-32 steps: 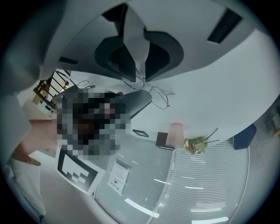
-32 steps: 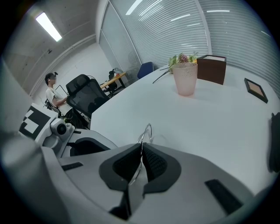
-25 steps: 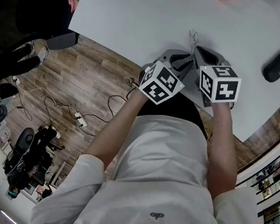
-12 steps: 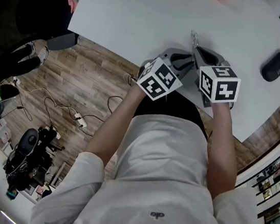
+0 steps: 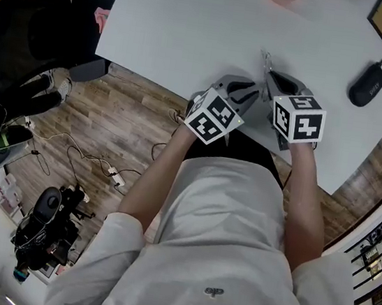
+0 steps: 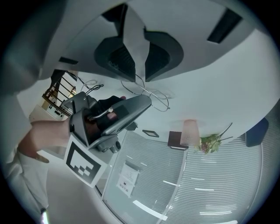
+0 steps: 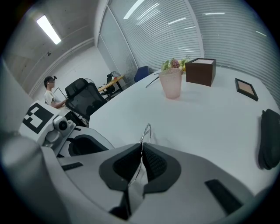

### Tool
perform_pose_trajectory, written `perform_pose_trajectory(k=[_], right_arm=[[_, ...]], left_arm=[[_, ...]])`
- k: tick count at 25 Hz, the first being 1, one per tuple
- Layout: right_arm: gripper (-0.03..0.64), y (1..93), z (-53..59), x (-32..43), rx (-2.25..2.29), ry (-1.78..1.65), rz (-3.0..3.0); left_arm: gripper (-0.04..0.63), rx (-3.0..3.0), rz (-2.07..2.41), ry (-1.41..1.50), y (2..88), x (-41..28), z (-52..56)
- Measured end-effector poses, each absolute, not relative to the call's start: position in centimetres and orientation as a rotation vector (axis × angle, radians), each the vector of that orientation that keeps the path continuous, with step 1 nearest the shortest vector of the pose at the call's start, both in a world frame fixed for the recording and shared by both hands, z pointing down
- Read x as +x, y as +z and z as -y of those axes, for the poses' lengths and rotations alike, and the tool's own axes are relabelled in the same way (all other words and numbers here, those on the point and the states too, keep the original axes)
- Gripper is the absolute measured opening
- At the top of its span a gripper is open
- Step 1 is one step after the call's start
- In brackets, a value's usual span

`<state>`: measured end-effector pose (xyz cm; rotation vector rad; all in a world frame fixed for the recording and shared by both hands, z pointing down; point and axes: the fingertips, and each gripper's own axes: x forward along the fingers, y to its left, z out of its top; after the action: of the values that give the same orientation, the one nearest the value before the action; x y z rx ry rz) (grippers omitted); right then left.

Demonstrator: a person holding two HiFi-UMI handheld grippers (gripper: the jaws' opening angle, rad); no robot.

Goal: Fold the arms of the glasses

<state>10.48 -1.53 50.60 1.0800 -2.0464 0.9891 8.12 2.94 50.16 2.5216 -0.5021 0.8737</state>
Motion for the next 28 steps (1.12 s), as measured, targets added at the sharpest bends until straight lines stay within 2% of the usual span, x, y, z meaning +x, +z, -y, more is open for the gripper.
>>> perform_pose_trajectory(k=[15, 28], right_arm=[[0.018, 50.0, 0.0, 14.5, 1.204, 0.953, 1.973], [0.018, 50.8, -0.7, 13.1, 1.274, 0.942, 1.875]], left_arm=[[0.069, 2.556, 0.506, 0.854, 47.6, 8.1, -2.7], [0.035, 2.624, 0.426, 0.891, 46.4, 5.7, -1.0]])
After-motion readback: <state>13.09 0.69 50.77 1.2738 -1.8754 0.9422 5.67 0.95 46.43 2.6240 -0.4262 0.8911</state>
